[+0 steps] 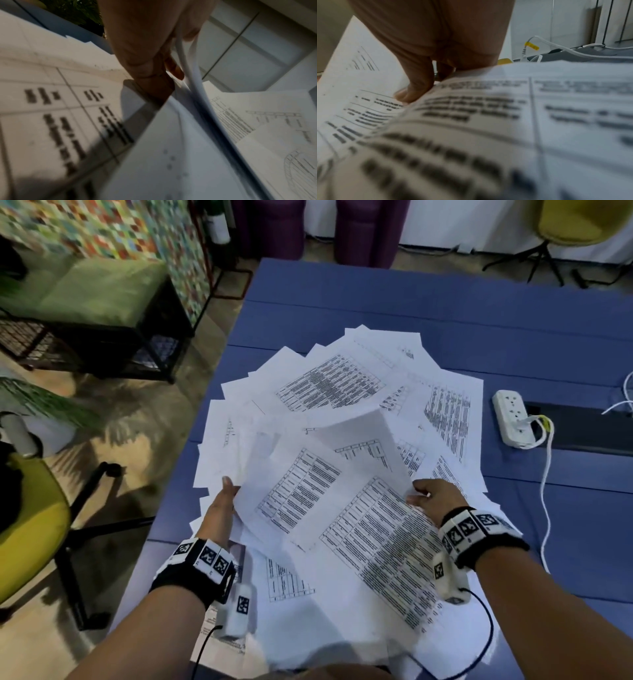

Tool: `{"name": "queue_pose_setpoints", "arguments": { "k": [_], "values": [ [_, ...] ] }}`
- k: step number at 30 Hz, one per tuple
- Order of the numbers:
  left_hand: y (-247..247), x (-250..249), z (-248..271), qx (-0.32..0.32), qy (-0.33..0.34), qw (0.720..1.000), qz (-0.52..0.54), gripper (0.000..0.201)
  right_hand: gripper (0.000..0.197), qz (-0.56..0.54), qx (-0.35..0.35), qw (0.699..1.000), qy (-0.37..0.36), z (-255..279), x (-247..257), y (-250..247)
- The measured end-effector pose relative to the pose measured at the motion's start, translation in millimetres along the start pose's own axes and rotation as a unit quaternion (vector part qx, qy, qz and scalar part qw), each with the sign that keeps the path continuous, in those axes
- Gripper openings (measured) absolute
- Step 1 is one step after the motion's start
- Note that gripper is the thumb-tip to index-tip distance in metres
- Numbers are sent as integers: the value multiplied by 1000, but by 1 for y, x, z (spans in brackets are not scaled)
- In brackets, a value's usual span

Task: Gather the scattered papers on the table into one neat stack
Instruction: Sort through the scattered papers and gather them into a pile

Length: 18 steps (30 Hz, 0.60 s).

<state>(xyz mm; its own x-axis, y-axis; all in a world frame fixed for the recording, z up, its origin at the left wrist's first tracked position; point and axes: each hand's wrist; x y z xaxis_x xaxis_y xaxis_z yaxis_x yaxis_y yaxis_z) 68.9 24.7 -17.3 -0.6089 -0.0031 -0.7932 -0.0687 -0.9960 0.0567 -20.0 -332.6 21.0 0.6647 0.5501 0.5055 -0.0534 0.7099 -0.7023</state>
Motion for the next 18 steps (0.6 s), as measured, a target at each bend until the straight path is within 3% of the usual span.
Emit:
{"name": "queue_pose_setpoints", "arguments": {
  "k": [1,3,5,7,11,13,16,18],
  "values": [
    [-1,0,1,22,-23,999,19,53,44,6,-4,1000,3,0,3,-1],
    [-2,1,-1,15,-32,999,4,54,52,30,-24,999,10,0,7,-3],
    [-6,9,-7,-16,19,998,-64,33,60,35,-34,998,26,2,8,-4],
    [-6,17,-12,-32,51,994,-96,10,56,45,-21,998,30,6,4,-3],
    [-7,22,-11,-39,53,993,-97,38,25,100,-11,995,4,13,0,0],
    [-11,26,-15,-35,45,995,-84,48,20,96,-62,993,3,11,1,-3],
    [-8,22,-11,-36,22,997,-63,55,29,42,-159,986,4,7,5,-11],
    [-8,22,-10,-36,15,998,-46,58,21,50,-214,975,-23,4,9,-16]
  ]
}}
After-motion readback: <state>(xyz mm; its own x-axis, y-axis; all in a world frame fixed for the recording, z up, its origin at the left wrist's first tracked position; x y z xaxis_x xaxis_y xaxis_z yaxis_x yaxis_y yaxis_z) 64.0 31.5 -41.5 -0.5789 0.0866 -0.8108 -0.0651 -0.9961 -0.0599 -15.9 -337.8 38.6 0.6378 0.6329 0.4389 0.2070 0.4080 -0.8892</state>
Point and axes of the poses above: each hand's wrist, its own z-axis away from the middle knuckle, its own y-axis out of the palm, x = y × z, and after that the axes turned 1 degree about x, right-handed
